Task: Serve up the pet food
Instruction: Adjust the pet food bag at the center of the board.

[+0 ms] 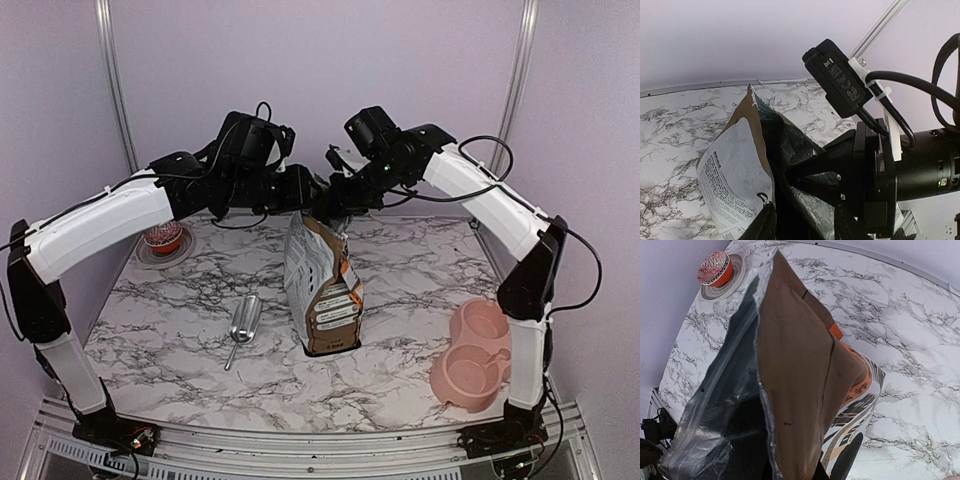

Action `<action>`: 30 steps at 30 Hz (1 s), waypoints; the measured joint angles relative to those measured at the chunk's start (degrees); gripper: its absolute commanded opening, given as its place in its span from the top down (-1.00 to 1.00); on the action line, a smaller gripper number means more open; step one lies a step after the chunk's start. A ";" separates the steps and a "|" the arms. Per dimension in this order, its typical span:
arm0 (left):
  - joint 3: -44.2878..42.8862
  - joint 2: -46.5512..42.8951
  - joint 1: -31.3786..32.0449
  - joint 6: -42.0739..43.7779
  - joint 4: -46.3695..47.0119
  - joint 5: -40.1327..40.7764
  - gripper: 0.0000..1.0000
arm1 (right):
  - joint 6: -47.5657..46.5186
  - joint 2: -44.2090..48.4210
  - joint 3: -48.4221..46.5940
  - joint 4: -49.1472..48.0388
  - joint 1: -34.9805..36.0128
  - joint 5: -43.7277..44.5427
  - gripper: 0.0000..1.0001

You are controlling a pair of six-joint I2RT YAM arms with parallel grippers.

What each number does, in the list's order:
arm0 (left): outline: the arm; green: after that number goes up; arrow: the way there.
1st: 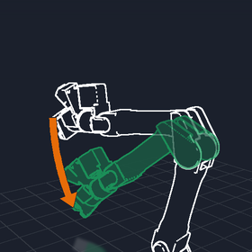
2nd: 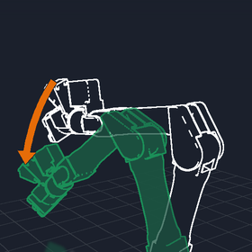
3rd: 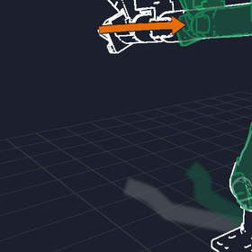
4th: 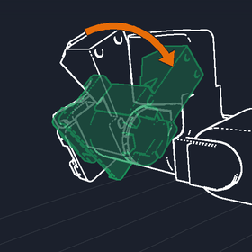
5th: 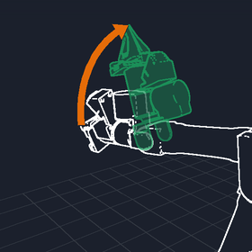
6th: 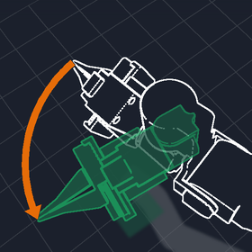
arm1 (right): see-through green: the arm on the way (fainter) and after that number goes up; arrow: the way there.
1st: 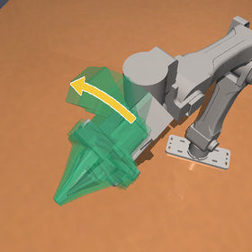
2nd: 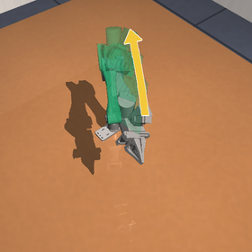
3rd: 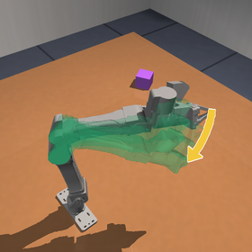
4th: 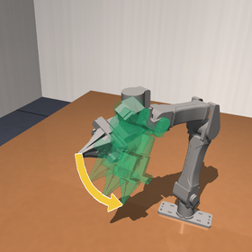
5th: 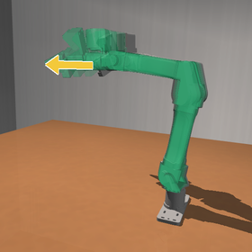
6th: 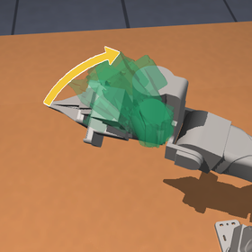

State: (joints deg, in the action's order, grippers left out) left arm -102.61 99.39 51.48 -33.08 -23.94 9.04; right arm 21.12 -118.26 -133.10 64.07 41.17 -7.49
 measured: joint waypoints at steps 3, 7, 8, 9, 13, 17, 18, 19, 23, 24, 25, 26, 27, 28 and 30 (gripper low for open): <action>-2.05 0.07 0.59 -0.59 -3.82 0.33 0.14 | -0.42 0.11 0.31 -0.37 0.00 -0.04 0.90; -2.91 0.35 1.29 -1.33 -7.30 1.84 0.12 | -1.09 0.70 1.81 -1.68 0.00 -0.35 0.90; -3.23 0.74 1.36 -1.42 -7.85 2.14 0.13 | -1.25 1.03 2.38 -1.97 0.00 -0.39 0.90; -3.74 1.27 1.40 -1.46 -8.13 2.47 0.14 | -1.36 1.40 3.02 -2.43 0.00 -0.39 0.90; -6.51 4.57 1.33 -1.68 -8.96 3.65 0.26 | -1.70 2.21 4.46 -3.45 0.00 -0.39 0.90; -8.79 7.50 1.36 -1.88 -10.14 4.24 0.14 | -2.05 3.02 6.12 -4.50 0.00 -0.35 0.90; -9.20 7.93 1.40 -1.95 -10.51 4.61 0.10 | -2.23 3.19 6.40 -4.61 0.00 -0.33 0.90; -9.20 8.00 1.40 -1.92 -10.78 5.03 0.07 | -2.43 3.43 6.80 -4.92 0.00 -0.26 0.90; -9.20 7.82 1.44 -2.03 -12.55 7.19 0.00 | -3.02 3.87 7.41 -5.35 -0.04 0.07 0.90; -9.20 7.72 1.46 -2.05 -12.96 7.72 0.00 | -3.19 3.87 7.41 -5.42 -0.07 0.07 0.90; -9.20 7.52 1.49 -1.90 -13.60 8.28 -0.01 | -3.28 3.87 7.50 -5.53 -0.11 0.04 0.90; -9.20 7.28 1.51 -1.81 -14.08 8.81 -0.03 | -3.41 3.89 7.58 -5.70 -0.11 0.04 0.90; -9.20 6.88 1.53 -1.70 -14.64 9.51 -0.05 | -3.52 3.89 7.69 -5.90 -0.11 0.04 0.90; -9.20 6.38 1.62 -1.60 -15.19 10.29 -0.07 | -3.65 3.91 7.80 -6.10 -0.13 0.02 0.90; -9.20 5.03 1.68 -1.29 -16.44 12.35 -0.09 | -3.96 3.96 7.98 -6.54 -0.20 0.02 0.90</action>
State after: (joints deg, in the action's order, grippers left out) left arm -111.81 104.42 53.17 -34.37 -40.38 21.39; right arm 17.17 -114.30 -125.12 57.54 40.97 -7.46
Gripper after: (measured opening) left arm 0.527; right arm 0.052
